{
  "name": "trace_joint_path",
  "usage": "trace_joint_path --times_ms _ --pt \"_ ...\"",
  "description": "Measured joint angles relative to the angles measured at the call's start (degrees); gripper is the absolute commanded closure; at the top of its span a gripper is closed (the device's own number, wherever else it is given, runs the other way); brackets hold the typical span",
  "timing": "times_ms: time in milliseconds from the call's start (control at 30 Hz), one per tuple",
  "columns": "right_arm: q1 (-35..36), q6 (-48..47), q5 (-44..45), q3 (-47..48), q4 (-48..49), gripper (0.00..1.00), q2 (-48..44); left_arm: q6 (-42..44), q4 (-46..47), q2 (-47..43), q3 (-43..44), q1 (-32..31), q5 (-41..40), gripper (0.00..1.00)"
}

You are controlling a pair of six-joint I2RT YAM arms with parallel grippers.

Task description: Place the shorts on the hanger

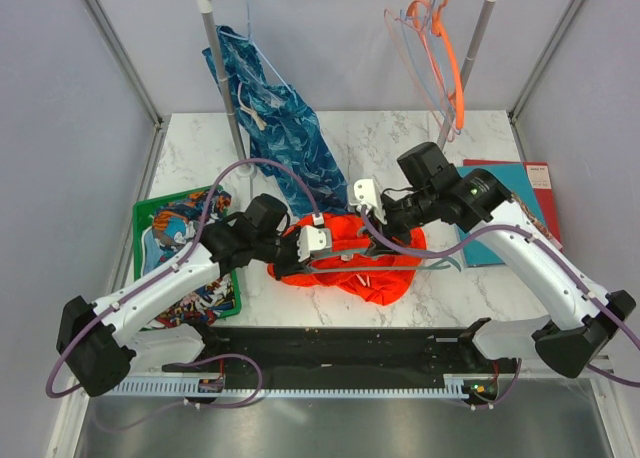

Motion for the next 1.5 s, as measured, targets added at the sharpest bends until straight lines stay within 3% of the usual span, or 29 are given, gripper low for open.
trace_joint_path --times_ms 33,67,100,133,233,533,800,1067,1100,1133,1333,1433,1500 --pt "0.44 -0.11 0.42 0.00 0.00 0.76 0.42 0.00 -0.02 0.00 0.13 0.00 0.00 0.98" --pt "0.72 0.26 0.81 0.00 0.00 0.99 0.83 -0.02 0.00 0.00 0.22 0.00 -0.02 0.98" --pt "0.92 0.59 1.60 0.00 0.04 1.00 1.18 0.00 0.00 0.00 0.31 0.00 -0.02 0.96" --pt "0.92 0.66 2.12 -0.02 0.07 1.00 1.40 -0.02 -0.04 -0.02 0.31 0.00 -0.07 0.81" --pt "0.92 0.98 3.58 -0.02 0.37 1.00 1.46 -0.61 0.15 -0.04 0.31 0.00 -0.33 0.51" --pt "1.07 -0.66 11.67 -0.15 -2.10 1.00 -4.96 -4.28 0.72 -2.82 -1.86 8.48 0.42 0.40" --pt "1.09 -1.53 15.98 -1.03 -3.32 1.00 -4.46 -0.90 1.01 -1.53 -4.20 7.82 0.50 0.33" --pt "1.07 -2.49 16.28 -2.54 -3.21 1.00 -2.27 4.76 2.05 4.00 -4.57 4.15 -1.46 0.38" --pt "1.09 -2.60 16.22 -2.73 -3.19 1.00 -2.10 5.16 2.05 4.63 -4.57 3.89 -1.68 0.42" --pt "1.07 -2.75 15.96 -2.91 -3.15 1.00 -1.81 5.57 2.19 5.35 -4.61 3.61 -2.08 0.53" --pt "1.07 -3.76 14.27 -3.67 -1.97 1.00 0.68 6.64 3.28 7.96 -4.72 2.89 -4.57 0.85" --pt "1.07 -4.11 13.25 -3.85 -0.66 1.00 1.99 6.82 3.45 7.17 -4.79 2.89 -4.57 0.98" --pt "1.07 -4.33 12.61 -3.85 0.02 1.00 2.62 6.86 3.43 5.62 -5.03 2.89 -4.39 0.98"
